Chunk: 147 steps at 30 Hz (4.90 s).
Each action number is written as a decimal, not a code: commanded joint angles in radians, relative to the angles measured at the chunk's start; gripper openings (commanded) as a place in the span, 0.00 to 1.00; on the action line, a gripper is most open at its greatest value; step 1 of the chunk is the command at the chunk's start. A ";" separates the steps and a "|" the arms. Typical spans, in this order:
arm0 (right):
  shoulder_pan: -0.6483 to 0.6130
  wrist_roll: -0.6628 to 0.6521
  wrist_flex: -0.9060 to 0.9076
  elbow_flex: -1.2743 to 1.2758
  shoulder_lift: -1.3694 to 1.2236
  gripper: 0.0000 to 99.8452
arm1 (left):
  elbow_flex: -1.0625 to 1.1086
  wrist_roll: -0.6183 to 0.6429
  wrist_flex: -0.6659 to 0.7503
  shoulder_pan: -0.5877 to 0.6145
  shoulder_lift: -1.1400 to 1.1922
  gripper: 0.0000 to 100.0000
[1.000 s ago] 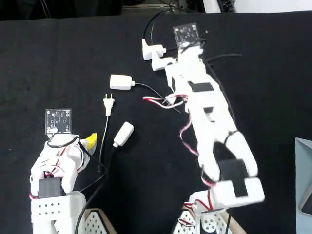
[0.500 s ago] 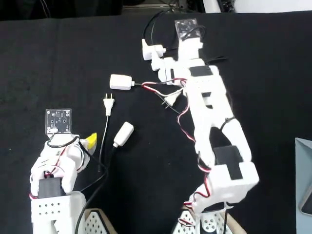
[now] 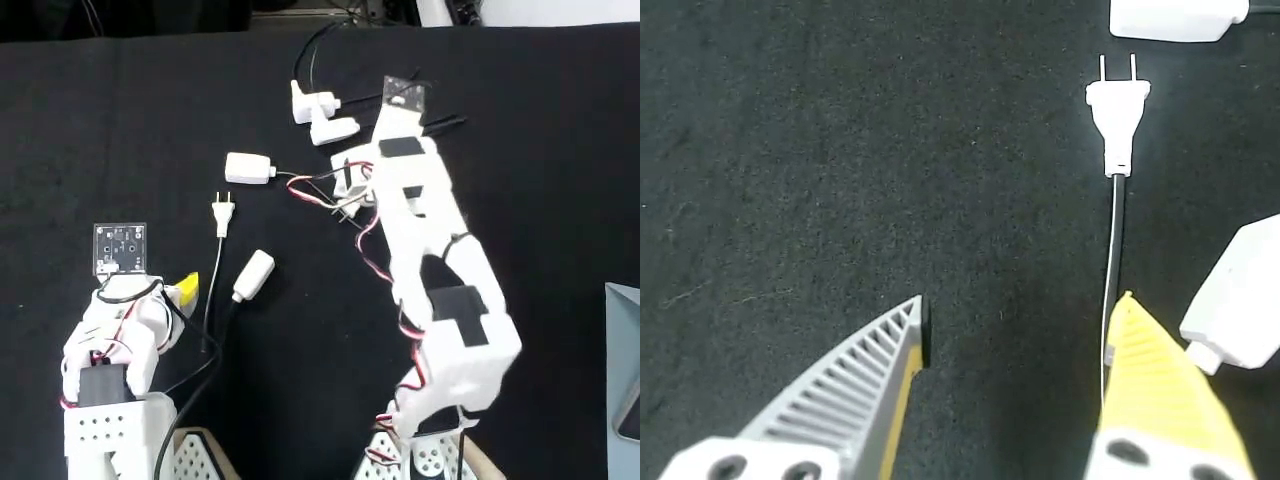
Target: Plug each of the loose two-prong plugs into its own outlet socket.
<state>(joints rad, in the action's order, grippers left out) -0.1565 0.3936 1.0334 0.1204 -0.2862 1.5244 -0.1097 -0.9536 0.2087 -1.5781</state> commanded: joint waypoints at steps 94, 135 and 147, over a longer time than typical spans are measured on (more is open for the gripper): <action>0.003 0.052 0.227 -0.124 0.090 0.02 | -0.005 0.003 0.023 -0.001 -0.008 0.29; -0.068 -0.009 0.563 -0.390 -0.042 0.01 | 0.016 0.002 0.049 -0.001 -0.008 0.29; -0.213 -0.330 0.727 -0.223 0.325 0.01 | 0.016 0.002 0.049 -0.001 -0.008 0.29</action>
<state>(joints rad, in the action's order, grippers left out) -0.3145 0.1358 1.7238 -0.1465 -0.0683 1.5505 -0.1097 -0.9275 0.2087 -1.5781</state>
